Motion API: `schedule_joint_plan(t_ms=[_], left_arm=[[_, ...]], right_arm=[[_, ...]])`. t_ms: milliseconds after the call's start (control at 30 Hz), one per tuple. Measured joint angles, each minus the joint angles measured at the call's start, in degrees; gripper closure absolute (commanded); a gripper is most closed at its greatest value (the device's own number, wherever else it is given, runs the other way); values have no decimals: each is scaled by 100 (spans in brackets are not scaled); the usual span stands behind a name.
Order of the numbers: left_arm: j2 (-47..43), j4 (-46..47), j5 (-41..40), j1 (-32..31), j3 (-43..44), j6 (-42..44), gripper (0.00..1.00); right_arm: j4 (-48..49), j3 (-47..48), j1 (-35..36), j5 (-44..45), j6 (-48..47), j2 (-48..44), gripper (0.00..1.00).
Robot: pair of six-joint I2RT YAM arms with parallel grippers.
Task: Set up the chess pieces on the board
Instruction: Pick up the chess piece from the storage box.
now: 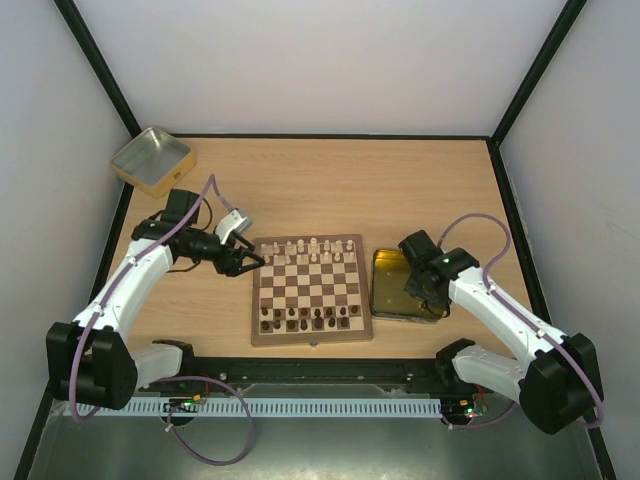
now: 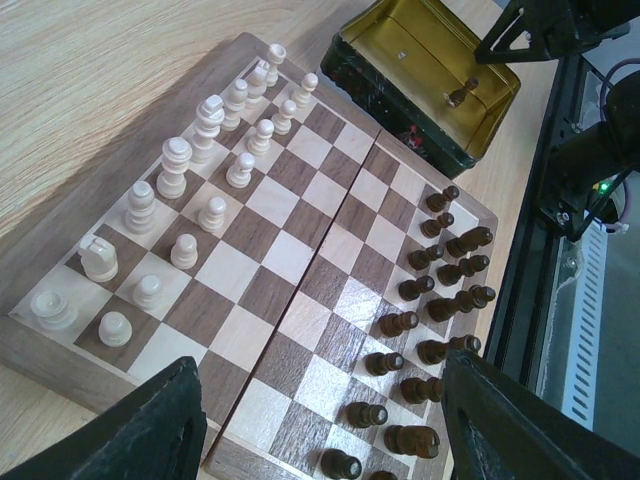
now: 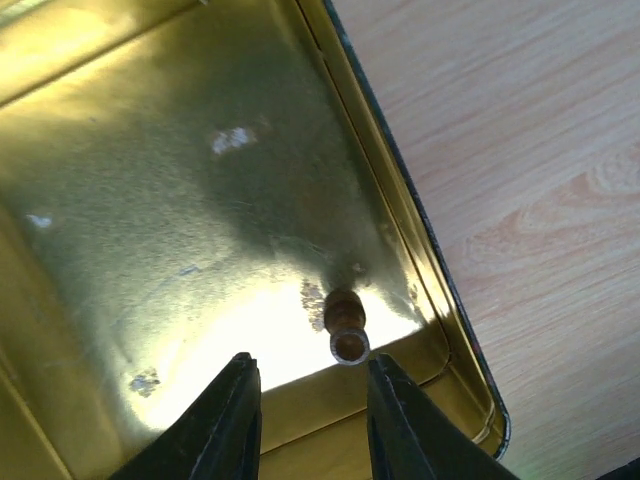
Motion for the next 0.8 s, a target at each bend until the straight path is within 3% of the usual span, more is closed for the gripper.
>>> schedule_joint_plan(t_ms=[200, 633, 800], left_arm=[[0, 0, 2, -42, 0, 2, 35], [-2, 0, 0, -57, 0, 17, 34], [-2, 0, 2, -57, 0, 17, 34]], right_arm=[[212, -422, -468, -446, -240, 17, 71], [686, -748, -708, -754, -413, 223, 72], [756, -750, -761, -721, -409, 232, 86]])
